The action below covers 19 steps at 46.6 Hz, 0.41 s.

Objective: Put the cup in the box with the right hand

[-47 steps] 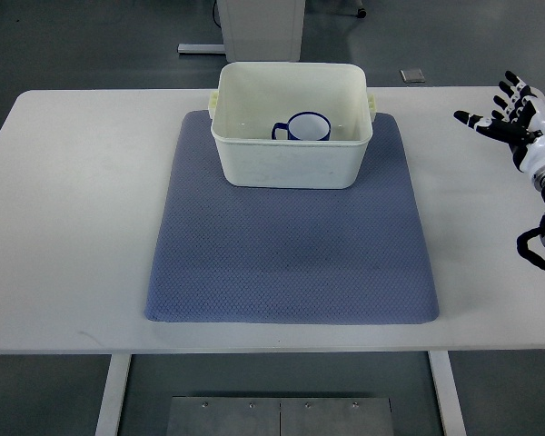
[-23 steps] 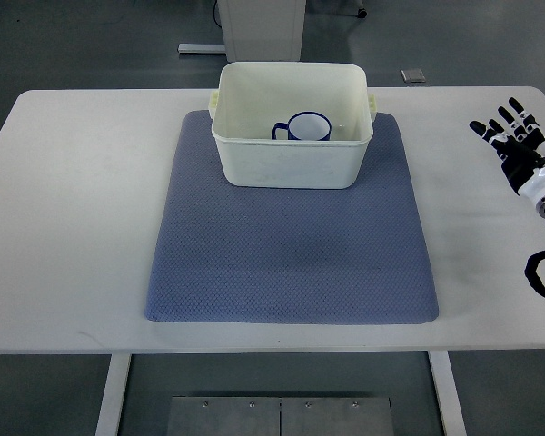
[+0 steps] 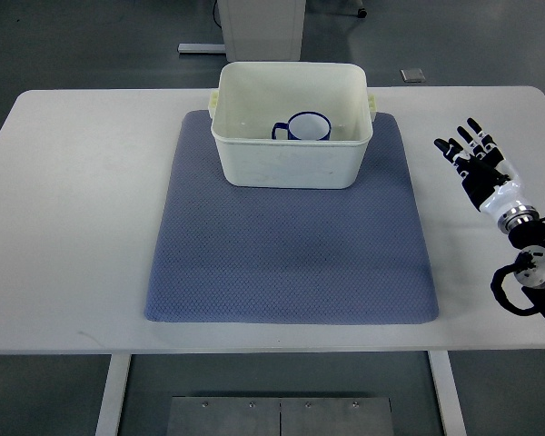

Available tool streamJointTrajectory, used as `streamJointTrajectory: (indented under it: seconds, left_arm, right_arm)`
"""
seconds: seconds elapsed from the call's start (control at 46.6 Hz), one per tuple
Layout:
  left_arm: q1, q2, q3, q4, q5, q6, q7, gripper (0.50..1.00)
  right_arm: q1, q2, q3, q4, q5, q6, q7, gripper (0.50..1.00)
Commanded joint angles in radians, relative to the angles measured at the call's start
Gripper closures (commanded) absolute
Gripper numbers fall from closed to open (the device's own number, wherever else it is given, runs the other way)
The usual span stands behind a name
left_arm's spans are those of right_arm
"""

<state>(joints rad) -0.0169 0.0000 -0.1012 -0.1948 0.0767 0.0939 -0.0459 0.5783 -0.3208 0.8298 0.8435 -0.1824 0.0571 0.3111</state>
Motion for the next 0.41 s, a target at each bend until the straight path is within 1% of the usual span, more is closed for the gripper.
streamJointTrajectory:
  seconds: [0.0, 0.386]
  left_arm:
    - [0.0, 0.0, 0.0, 0.0, 0.0, 0.001, 0.0, 0.5]
    - [0.0, 0.0, 0.0, 0.0, 0.0, 0.0, 0.0, 0.5]
  right_arm:
    - [0.0, 0.0, -0.001, -0.006, 0.0, 0.0, 0.0, 0.5]
    - [0.0, 0.016, -0.009, -0.018, -0.003, 0.001, 0.0, 0.5]
